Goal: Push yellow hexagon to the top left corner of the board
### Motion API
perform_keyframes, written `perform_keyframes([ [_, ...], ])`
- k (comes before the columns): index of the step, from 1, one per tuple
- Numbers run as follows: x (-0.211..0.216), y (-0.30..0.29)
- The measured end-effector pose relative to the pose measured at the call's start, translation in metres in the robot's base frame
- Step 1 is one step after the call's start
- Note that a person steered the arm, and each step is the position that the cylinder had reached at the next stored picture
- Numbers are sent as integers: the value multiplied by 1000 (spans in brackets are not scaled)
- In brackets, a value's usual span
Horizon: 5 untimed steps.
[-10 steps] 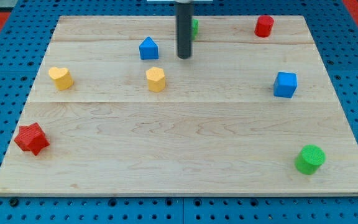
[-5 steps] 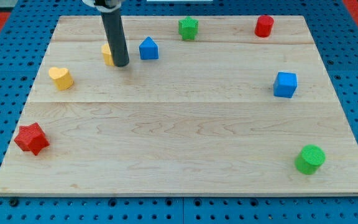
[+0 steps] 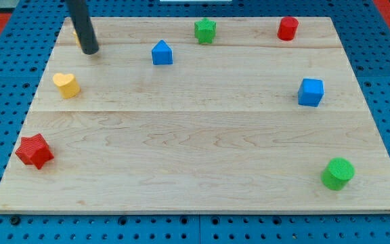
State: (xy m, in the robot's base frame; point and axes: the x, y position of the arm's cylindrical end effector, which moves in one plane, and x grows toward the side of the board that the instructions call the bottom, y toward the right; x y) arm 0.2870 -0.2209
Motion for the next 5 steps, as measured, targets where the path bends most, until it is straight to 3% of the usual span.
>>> perform_keyframes([
  [2,-14,-11],
  [3,-16,12],
  [5,-69,116],
])
